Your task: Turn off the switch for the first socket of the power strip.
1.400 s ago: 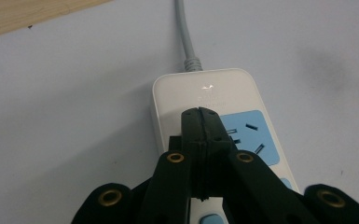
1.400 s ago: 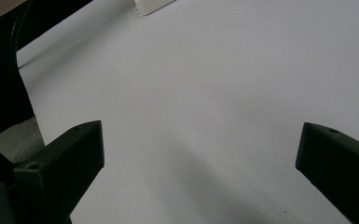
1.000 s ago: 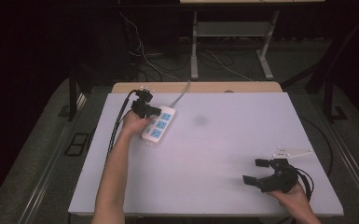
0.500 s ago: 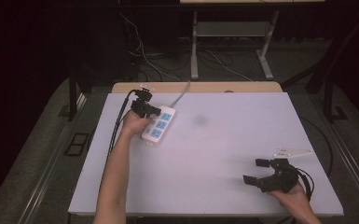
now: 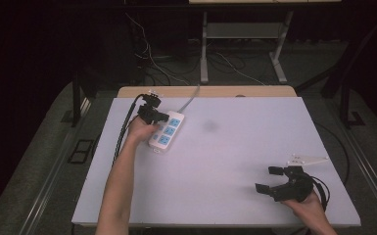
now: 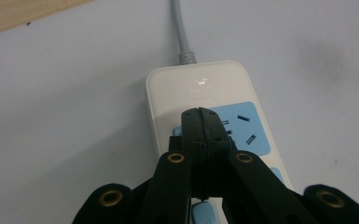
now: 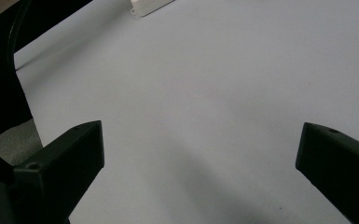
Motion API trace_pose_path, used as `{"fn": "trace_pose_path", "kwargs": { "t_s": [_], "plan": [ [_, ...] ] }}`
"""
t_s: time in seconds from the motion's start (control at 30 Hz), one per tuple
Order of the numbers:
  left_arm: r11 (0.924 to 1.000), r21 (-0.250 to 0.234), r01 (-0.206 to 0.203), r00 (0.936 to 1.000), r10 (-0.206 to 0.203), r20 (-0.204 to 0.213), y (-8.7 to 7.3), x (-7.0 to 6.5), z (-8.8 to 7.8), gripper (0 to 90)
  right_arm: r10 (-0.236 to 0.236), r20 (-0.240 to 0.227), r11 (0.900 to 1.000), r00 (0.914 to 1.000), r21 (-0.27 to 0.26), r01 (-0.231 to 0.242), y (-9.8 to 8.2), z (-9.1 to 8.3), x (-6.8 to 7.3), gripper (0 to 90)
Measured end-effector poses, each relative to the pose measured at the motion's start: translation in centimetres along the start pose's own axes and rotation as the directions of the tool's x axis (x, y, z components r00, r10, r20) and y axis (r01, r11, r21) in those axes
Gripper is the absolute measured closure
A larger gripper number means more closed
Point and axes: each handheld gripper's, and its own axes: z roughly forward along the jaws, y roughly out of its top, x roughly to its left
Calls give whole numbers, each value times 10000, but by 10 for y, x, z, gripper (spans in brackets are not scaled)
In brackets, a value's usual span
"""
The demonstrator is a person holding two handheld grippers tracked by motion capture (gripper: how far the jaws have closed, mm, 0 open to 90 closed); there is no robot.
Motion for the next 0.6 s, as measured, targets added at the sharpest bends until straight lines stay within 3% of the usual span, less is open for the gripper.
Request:
{"fn": "trace_pose_path", "kwargs": {
  "t_s": [0.27,0.6],
  "plan": [
    [9997,-74,-221,9997,221,-75,3,-7,-3,896,-34,41,10000,10000,39,34,0,1,0,8],
    [9991,-284,-305,9991,296,-299,8,-13,-22,895,-35,27,10000,10000,36,35,0,0,1,8]
  ]
}}
